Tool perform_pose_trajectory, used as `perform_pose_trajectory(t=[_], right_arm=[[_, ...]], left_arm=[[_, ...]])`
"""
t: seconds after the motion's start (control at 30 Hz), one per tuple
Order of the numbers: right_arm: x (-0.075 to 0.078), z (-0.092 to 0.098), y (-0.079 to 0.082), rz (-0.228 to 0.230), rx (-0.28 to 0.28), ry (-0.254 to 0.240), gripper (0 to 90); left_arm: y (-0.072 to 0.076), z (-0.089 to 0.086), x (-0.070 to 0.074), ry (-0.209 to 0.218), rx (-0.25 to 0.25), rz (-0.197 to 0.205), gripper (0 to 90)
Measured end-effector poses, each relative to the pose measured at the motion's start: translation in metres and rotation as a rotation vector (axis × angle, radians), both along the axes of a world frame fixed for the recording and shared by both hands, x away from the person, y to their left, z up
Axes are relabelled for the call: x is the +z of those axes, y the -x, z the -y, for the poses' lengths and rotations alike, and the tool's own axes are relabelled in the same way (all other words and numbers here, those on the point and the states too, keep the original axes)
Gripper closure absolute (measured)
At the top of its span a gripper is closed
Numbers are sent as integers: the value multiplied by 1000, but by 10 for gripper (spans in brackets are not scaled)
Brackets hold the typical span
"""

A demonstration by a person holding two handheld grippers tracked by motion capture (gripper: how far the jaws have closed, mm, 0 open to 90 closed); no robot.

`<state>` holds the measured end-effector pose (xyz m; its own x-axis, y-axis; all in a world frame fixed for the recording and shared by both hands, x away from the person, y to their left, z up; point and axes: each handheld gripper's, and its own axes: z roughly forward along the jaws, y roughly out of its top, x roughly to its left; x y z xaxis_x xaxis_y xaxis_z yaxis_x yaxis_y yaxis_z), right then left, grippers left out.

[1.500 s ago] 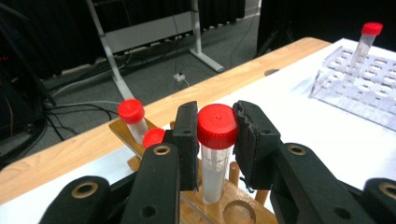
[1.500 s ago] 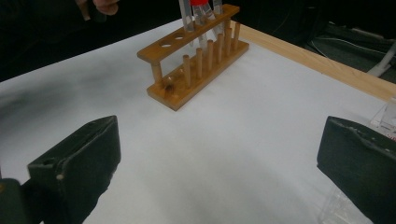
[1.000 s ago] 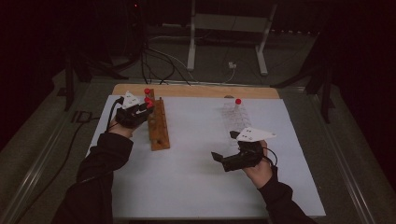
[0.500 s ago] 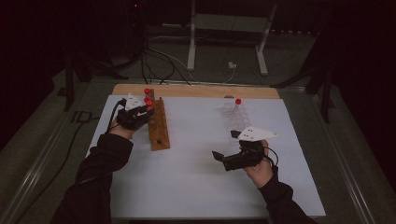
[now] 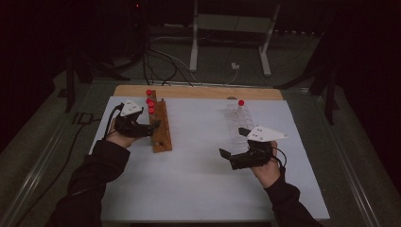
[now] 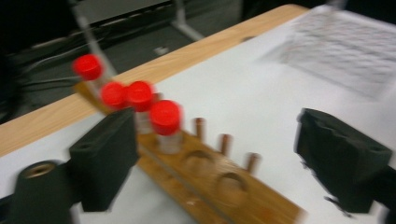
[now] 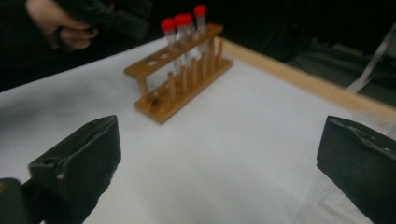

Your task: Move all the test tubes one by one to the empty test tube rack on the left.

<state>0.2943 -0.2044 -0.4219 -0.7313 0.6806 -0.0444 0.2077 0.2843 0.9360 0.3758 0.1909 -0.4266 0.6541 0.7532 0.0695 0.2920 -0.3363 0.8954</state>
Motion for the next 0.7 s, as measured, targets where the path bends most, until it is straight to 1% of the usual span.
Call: perform_pose_trajectory(t=[0.03, 0.07, 0.1, 0.13, 0.2, 0.23, 0.27, 0.33, 0.4, 0.47, 0.5, 0.6, 0.63, 0.7], right_arm=[[1, 1, 0, 13, 5, -8, 34], [2, 2, 0, 25, 12, -13, 34], [2, 3, 0, 36, 16, -14, 34], [3, 3, 0, 37, 20, -12, 34], [5, 4, -1, 32, 18, -3, 34], [6, 5, -1, 37, 18, -7, 34], [7, 5, -2, 41, 23, -18, 30], [9, 7, -3, 46, 15, -14, 26], [11, 8, -5, 37, 14, -17, 0], [13, 8, -8, 17, 0, -5, 0], [14, 9, -11, 3, 6, -12, 0], [16, 13, -17, -11, 2, -44, 0], [16, 14, -19, 3, -17, -40, 0], [17, 15, -23, 6, -32, -33, 0]], left_arm=[[4, 0, 1, 8, -15, -1, 77], [9, 0, 1, 8, -27, 7, 76], [13, 1, 1, 9, -49, 9, 60], [17, 0, 1, 22, -75, 3, 32], [27, 1, 0, 37, -100, 8, 24], [32, 2, 0, 46, -117, 9, 22], [37, 3, -1, 47, -130, 11, 21], [45, 4, -3, 47, -159, 13, 20], [54, 6, -6, 37, -185, 9, 17], [61, 7, -9, 35, -206, 3, 12], [65, 9, -11, 34, -213, 2, 13], [73, 12, -16, 39, -238, -6, 12], [76, 13, -18, 37, -245, -7, 12], [80, 14, -21, 47, -255, -7, 12]])
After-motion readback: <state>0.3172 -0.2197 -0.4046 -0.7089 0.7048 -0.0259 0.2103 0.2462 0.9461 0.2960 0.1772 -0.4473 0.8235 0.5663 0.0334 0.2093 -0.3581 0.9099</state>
